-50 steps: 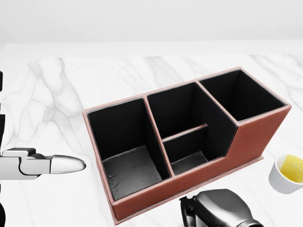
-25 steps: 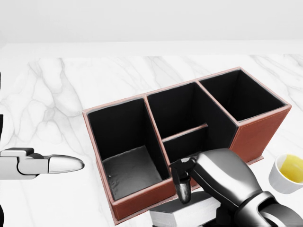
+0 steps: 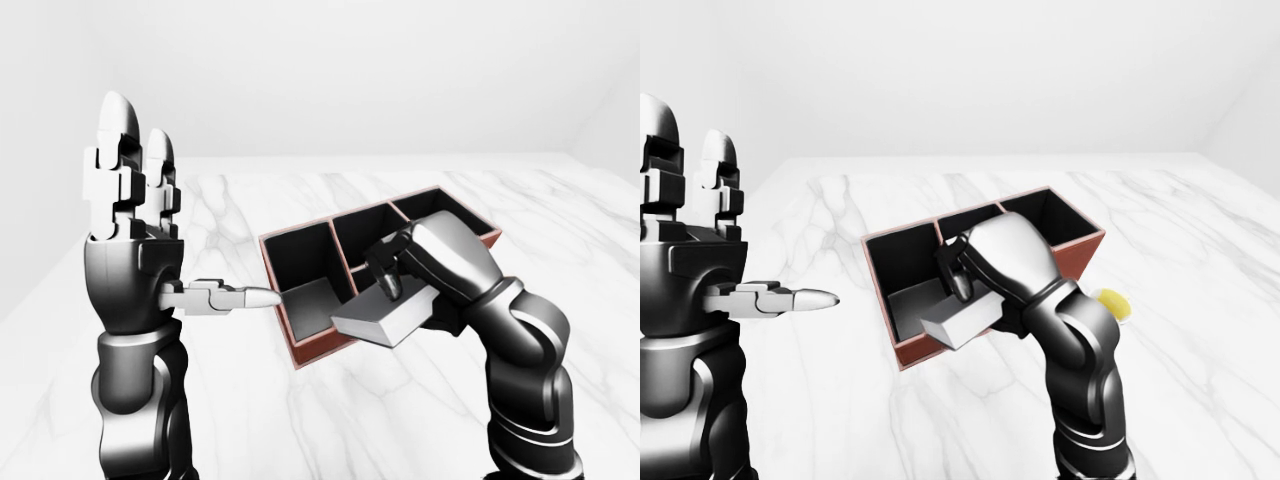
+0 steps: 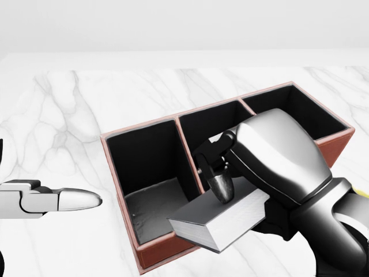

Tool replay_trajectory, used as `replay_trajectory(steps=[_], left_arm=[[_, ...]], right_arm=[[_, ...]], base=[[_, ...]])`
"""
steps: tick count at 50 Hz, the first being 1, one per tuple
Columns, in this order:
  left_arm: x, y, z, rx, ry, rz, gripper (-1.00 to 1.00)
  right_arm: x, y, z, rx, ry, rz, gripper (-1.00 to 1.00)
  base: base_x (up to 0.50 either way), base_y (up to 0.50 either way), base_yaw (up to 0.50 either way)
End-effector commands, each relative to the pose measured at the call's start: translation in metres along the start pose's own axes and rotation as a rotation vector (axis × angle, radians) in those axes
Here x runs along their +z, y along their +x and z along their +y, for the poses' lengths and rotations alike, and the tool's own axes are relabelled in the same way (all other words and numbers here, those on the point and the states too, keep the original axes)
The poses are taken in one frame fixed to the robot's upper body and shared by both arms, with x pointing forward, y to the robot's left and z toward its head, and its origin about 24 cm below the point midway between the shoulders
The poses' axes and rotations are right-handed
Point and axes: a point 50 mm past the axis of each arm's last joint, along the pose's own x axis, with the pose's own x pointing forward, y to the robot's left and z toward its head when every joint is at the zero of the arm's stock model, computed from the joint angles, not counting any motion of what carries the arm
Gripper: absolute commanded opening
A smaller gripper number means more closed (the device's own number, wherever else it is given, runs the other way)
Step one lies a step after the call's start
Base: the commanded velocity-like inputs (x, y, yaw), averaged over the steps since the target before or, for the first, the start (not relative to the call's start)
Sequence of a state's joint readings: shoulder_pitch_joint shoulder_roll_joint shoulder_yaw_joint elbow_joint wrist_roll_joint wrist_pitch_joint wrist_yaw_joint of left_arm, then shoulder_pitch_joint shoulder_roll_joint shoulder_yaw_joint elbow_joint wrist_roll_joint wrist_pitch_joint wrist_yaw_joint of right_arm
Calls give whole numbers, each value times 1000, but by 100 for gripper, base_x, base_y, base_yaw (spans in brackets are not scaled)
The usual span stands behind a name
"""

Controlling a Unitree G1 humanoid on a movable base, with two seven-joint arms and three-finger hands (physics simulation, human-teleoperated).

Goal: Pick up the book and place it in the front compartment of the caddy.

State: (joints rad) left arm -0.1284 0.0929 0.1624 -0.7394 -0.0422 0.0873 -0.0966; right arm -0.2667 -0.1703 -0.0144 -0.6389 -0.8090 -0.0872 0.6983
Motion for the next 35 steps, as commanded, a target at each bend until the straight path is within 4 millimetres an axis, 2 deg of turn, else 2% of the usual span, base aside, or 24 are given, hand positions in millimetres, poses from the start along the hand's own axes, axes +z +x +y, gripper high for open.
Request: replay_trajectory(steps=[1,19,35], left_arm=[[1,0,0,0,0,-3,100],[2,1,1,3,-2,-11,100],[2,1,2,5,-1,-11,100]], right_arm=[[12,19,-32,-105,-71,-99,-100],[1,68,-43,-49,-105,-68,-100],[-35,107,-27,123,-68,67,-100]], base=[[0,0,0],[0,0,0],[0,0,0]])
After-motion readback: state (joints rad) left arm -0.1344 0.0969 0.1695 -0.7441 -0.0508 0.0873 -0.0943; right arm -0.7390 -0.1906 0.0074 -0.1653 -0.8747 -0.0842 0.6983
